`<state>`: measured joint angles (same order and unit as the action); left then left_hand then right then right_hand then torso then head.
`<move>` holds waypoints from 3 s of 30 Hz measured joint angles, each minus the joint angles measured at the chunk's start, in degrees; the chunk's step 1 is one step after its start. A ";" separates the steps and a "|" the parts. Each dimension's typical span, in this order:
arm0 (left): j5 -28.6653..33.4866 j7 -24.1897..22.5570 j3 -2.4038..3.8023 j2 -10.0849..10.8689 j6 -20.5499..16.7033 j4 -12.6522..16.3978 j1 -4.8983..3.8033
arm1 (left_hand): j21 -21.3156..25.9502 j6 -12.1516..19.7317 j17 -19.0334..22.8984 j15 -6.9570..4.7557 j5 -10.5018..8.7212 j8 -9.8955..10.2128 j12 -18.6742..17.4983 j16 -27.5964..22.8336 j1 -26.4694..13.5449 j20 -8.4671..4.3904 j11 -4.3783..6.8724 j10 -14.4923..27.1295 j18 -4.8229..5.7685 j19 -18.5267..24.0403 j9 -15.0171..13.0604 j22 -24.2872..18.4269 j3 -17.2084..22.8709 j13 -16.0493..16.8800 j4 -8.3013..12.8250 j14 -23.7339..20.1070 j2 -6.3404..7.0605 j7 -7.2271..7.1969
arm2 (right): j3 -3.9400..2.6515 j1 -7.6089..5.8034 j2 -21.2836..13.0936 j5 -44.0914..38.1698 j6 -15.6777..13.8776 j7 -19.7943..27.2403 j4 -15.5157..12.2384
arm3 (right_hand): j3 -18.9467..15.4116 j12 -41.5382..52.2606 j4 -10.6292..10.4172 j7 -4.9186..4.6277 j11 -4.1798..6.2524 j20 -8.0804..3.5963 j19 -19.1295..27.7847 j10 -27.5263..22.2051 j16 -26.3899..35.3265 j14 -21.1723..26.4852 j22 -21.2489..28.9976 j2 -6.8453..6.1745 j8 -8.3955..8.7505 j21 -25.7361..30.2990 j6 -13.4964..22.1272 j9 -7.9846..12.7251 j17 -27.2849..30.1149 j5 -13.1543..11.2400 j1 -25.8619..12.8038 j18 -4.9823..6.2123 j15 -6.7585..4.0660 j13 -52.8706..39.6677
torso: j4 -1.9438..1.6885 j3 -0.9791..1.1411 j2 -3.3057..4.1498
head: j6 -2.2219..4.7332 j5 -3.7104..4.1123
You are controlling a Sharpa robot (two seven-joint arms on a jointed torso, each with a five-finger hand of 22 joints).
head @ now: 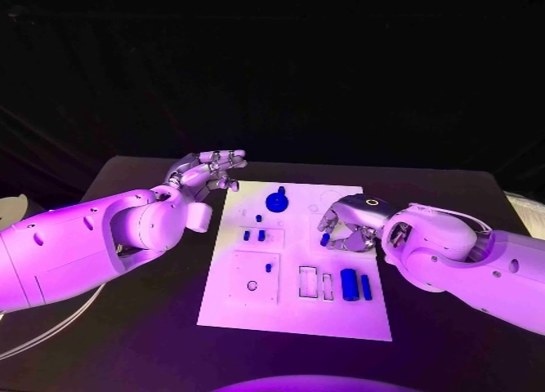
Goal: Assemble the parts on the task board
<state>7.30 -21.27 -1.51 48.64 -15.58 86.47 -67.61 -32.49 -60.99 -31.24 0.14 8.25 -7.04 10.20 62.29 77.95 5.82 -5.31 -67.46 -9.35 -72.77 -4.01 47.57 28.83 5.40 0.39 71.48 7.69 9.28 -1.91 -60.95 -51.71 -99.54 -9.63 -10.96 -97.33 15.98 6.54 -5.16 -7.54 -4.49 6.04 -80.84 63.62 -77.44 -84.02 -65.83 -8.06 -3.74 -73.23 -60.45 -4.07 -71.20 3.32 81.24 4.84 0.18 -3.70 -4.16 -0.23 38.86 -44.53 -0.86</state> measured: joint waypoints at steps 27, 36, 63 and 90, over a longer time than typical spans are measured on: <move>0.00 0.10 -0.01 0.02 0.16 -0.03 0.00 | -0.01 0.00 -0.01 0.02 0.00 0.00 0.00 0.00 0.00 0.00 0.00 0.00 0.00 0.00 0.00 0.01 0.00 -0.01 0.00 0.02 0.00 0.00 | 0.04 0.42 2.48 -1.56 1.95 -0.33 2.50 | 3.96 -0.61 -1.23 0.08 0.58 -0.62 -0.62 4.91 -0.48 0.00 -0.84 1.12 -0.23 -0.56 -4.35 -0.18 -0.56 0.22 -0.13 0.00 -0.41 0.08 | 0.01 0.01 -0.01 | -0.38 -0.20; 0.00 0.14 -0.01 0.04 0.19 -0.06 0.00 | 0.00 0.00 -0.01 0.09 0.00 0.00 0.00 0.00 0.00 0.00 0.00 0.00 0.00 0.00 0.00 0.01 0.00 -0.01 0.00 0.09 0.00 0.00 | 0.14 0.62 2.59 -2.39 0.68 -0.95 2.36 | 6.01 -0.84 -1.41 0.86 1.28 -1.12 -1.12 7.48 -1.12 0.00 -1.48 1.53 -0.62 -1.07 -6.57 -0.53 -1.12 -0.14 -0.33 0.00 -1.23 0.04 | 0.07 0.00 -0.01 | -0.46 -0.30; 0.00 0.20 -0.05 -0.28 0.35 -0.31 0.01 | -0.01 0.00 0.09 0.10 0.00 0.00 0.24 0.00 0.00 0.00 0.21 0.21 0.00 0.00 -0.01 -0.03 -0.16 0.03 0.16 0.10 0.00 0.00 | -0.79 -0.92 2.76 -0.93 -4.02 -0.75 -6.29 | 8.23 -2.02 0.02 0.90 1.50 -1.33 -1.33 8.26 -1.11 0.00 -1.55 2.64 -0.43 -1.06 -7.19 -0.79 -1.20 -0.76 0.81 0.00 -1.22 0.05 | 0.10 -0.04 -0.08 | 0.08 -0.80; 0.00 0.19 -0.05 -0.90 0.70 -0.38 0.00 | -0.01 0.00 0.08 0.10 0.00 0.00 0.24 0.00 0.00 0.00 0.21 0.21 0.00 0.00 0.00 -0.02 -0.16 0.02 0.16 0.10 0.00 0.00 | 1.26 4.89 15.30 -2.07 -1.65 2.97 -0.46 | 8.69 -2.40 0.50 0.70 1.47 -1.32 -1.33 8.25 -1.34 0.00 -1.53 2.46 0.08 -1.06 -7.20 -0.71 -1.14 -0.55 1.11 0.00 -1.22 0.11 | 0.06 -0.01 0.02 | -1.07 -2.74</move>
<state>7.30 -21.08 -1.56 47.74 -14.88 86.09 -67.61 -32.50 -60.99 -31.16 0.24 8.25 -7.04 10.44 62.29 77.94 5.82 -5.10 -67.26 -9.35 -72.77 -4.01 47.55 28.67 5.41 0.55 71.58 7.70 9.28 -0.65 -56.05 -36.41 -101.61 -11.27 -7.99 -97.79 24.68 4.14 -4.65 -6.84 -3.02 4.71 -82.16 71.87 -78.78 -84.02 -67.36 -5.60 -3.66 -74.28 -67.65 -4.79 -72.34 2.77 82.35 4.84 -1.04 -3.59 -4.10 -0.24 38.88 -45.60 -3.60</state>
